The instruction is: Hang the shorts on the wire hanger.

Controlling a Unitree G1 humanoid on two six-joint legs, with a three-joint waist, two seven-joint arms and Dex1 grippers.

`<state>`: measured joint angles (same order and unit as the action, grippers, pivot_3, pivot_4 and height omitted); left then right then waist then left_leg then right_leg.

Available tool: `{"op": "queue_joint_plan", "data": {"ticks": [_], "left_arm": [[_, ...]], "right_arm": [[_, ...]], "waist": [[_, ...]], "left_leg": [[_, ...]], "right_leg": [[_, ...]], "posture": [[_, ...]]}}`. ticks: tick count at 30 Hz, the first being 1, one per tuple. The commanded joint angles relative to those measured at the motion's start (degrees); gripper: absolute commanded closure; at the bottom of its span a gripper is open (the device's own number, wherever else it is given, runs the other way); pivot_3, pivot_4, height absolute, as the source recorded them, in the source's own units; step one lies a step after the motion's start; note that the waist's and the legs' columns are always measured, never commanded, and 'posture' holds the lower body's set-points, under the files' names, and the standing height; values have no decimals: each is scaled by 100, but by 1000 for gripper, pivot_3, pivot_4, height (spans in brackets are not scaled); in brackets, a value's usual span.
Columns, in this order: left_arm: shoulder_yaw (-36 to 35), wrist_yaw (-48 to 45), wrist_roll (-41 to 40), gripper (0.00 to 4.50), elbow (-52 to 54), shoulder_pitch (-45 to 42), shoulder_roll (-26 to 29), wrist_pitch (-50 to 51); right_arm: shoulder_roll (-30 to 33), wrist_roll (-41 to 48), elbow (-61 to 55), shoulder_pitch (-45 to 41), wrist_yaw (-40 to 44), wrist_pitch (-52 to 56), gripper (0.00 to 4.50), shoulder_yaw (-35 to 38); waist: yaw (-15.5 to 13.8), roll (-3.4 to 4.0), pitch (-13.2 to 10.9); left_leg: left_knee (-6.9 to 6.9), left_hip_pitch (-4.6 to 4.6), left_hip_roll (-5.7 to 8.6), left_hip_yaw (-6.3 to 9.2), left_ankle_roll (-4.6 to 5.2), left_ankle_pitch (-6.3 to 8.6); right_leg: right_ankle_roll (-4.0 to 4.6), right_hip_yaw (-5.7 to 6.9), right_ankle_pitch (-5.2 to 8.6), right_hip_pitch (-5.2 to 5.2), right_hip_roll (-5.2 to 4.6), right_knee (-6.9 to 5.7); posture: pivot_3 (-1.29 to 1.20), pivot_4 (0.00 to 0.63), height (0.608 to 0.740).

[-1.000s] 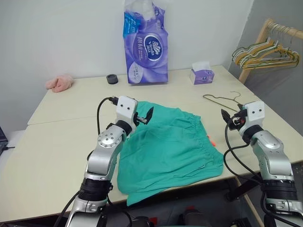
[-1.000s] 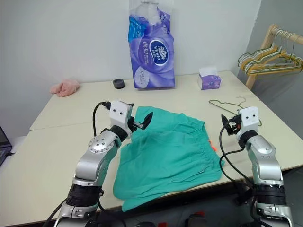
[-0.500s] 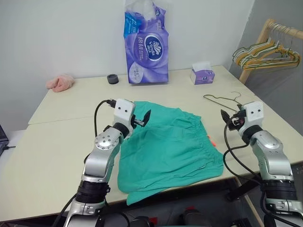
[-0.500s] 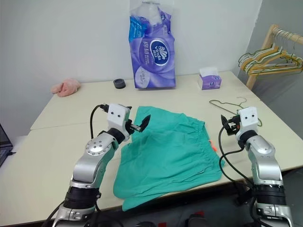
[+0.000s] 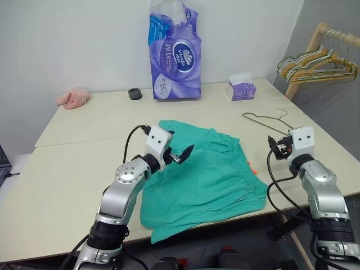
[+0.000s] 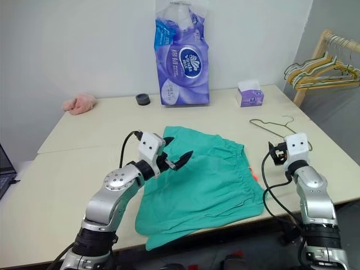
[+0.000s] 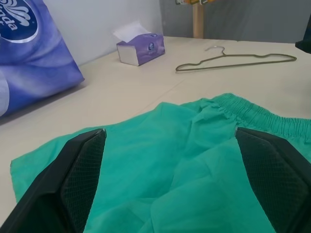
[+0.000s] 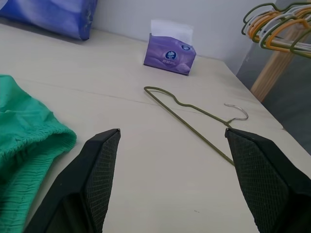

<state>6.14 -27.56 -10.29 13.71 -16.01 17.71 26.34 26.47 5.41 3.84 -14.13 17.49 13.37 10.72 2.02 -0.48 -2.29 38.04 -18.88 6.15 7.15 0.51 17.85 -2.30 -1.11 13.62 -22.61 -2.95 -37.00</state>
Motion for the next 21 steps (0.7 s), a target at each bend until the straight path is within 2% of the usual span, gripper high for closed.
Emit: {"op": "queue_joint_plan", "data": {"ticks": [1, 21], "left_arm": [[52, -145, -41, 6, 164, -104, 88, 24], [230, -327, 54, 6, 126, -162, 163, -44]], "right_arm": [[109, -11, -407, 33, 94, -210, 821, 30], [36, 127, -698, 169, 272, -171, 821, 45]], "waist": [[-1, 0, 0], [12, 0, 0]], "left_leg": [[0, 0, 0, 0, 0, 0], [0, 0, 0, 0, 0, 0]], "right_leg": [[0, 0, 0, 0, 0, 0], [-1, 0, 1, 1, 0, 2]], "posture": [[-140, 0, 740], [-151, 0, 740]]}}
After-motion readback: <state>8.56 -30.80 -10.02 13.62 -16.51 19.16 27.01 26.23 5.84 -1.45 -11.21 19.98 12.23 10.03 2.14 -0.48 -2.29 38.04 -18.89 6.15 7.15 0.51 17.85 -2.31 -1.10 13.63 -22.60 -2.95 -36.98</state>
